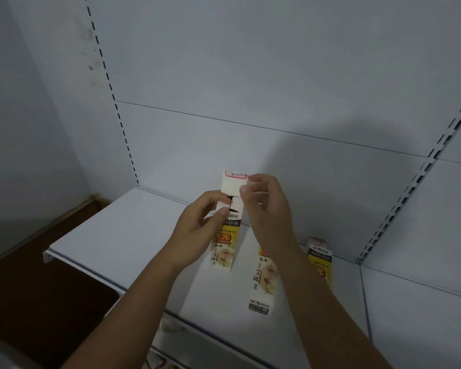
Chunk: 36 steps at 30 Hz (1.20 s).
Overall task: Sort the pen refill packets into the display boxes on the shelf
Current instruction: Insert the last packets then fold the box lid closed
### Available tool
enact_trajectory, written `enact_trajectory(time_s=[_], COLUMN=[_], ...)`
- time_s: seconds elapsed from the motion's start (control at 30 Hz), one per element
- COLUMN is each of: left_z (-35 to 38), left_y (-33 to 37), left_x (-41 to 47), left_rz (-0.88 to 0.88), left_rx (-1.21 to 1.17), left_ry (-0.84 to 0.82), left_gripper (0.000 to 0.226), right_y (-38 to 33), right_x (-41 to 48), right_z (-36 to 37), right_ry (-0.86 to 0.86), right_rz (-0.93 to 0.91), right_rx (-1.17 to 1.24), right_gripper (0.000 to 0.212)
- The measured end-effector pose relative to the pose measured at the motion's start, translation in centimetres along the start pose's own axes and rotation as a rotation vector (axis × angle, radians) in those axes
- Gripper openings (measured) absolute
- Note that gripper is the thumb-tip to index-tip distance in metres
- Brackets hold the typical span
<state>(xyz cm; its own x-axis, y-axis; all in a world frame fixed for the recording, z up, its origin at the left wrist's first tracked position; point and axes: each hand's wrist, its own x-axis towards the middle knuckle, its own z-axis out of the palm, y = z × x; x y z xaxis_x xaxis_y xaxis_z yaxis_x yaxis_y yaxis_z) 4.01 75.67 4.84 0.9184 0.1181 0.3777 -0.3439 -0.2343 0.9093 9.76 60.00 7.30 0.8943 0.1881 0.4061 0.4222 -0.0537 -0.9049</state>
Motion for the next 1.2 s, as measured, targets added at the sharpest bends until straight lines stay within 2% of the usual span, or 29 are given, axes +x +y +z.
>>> enact_trajectory(time_s=[0.1, 0.3, 0.43, 0.63, 0.87, 1.2], left_z=[-0.2, -1.5, -1.8, -1.9, -1.8, -1.2], left_y=[-0.2, -1.2, -1.8, -2.8, -3.5, -2.7], left_x=[0.2, 1.2, 1.8, 1.7, 1.7, 1.3], left_rz=[-0.007, 0.026, 0.063, 0.092, 0.145, 0.030], left_rx=[0.006, -0.017, -0.053, -0.042, -0.150, -0.217], left_ry=[-0.012, -0.059, -0.142, -0.188, -0.123, -0.097], left_gripper=[0.017, 0.017, 0.023, 0.036, 0.033, 0.029], right_y=[-0.4, -0.6, -0.8, -0.3, 0.3, 0.5], right_x=[1.0, 1.4, 1.1, -0.6, -2.1, -2.6], right_z=[0.0, 1.2, 1.8, 1.8, 1.5, 1.3], right_ry=[-0.041, 0.108, 0.065, 0.016, 0.041, 0.028], right_rz=[-0.046, -0.006, -0.062, -0.082, -0.140, -0.187], right_rx=[-0.082, -0.016, -0.049, -0.129, -0.186, -0.199], right_gripper=[0.026, 0.032, 0.014, 0.015, 0.018, 0.021])
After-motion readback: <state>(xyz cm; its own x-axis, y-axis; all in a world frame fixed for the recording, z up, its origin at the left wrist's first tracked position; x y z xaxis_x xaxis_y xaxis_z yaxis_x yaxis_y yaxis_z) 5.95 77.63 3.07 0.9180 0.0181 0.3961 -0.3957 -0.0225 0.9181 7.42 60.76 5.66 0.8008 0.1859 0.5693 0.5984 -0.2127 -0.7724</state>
